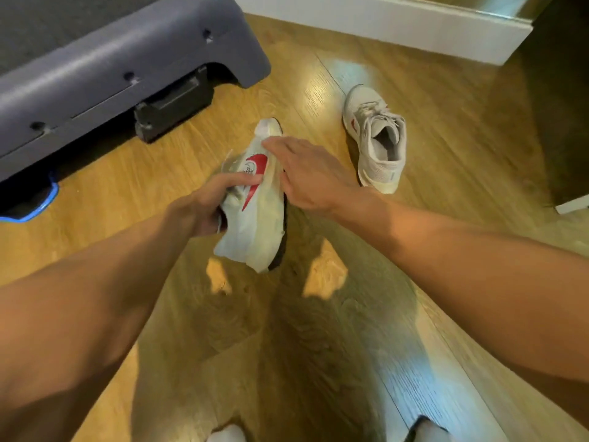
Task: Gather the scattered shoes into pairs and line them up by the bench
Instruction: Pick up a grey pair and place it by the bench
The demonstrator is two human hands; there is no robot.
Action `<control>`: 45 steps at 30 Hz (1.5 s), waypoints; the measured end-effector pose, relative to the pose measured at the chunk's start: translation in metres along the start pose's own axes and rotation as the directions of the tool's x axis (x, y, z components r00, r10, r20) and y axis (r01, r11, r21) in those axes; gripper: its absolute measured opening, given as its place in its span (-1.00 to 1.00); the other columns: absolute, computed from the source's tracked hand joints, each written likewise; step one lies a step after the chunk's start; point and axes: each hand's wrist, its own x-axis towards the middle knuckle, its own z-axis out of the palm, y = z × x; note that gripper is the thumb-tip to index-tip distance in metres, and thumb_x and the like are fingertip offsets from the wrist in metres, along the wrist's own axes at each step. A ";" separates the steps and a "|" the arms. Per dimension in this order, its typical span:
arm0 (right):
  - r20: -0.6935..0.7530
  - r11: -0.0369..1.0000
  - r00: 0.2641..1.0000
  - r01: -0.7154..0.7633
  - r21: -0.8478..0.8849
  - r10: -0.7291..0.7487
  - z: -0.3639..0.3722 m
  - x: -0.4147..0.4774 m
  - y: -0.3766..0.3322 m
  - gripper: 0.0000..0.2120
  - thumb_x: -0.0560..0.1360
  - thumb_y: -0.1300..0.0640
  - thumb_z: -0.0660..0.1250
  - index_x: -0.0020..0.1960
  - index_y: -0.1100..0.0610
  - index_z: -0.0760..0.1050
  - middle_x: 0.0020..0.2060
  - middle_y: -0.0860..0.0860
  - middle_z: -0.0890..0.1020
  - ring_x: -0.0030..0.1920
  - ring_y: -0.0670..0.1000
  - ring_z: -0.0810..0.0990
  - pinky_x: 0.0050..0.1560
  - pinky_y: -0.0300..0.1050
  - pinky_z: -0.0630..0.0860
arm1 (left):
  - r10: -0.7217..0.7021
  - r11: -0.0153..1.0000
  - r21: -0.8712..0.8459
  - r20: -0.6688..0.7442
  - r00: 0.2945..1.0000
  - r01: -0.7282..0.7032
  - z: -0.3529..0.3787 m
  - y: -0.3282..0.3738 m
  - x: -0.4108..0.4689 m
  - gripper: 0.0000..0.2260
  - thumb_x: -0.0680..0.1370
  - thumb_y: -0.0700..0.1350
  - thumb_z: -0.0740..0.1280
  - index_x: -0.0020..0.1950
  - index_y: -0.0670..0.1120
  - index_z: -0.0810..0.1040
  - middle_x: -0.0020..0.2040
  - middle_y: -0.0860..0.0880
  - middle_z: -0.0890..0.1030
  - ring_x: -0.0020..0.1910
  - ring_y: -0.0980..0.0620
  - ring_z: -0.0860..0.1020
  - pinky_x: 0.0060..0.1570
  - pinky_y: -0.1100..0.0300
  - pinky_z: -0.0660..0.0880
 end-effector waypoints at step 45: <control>0.532 -0.397 0.682 -0.365 0.842 0.502 -0.019 -0.080 0.147 -0.73 0.31 0.20 0.38 -0.01 0.13 0.68 0.01 0.16 0.67 0.00 0.21 0.65 0.06 0.18 0.57 | 0.500 0.720 0.694 -0.497 0.710 -0.022 0.077 -0.011 0.040 -0.32 0.49 0.16 0.36 0.48 -0.04 0.14 0.24 -0.18 0.49 0.21 -0.23 0.48 0.14 -0.10 0.48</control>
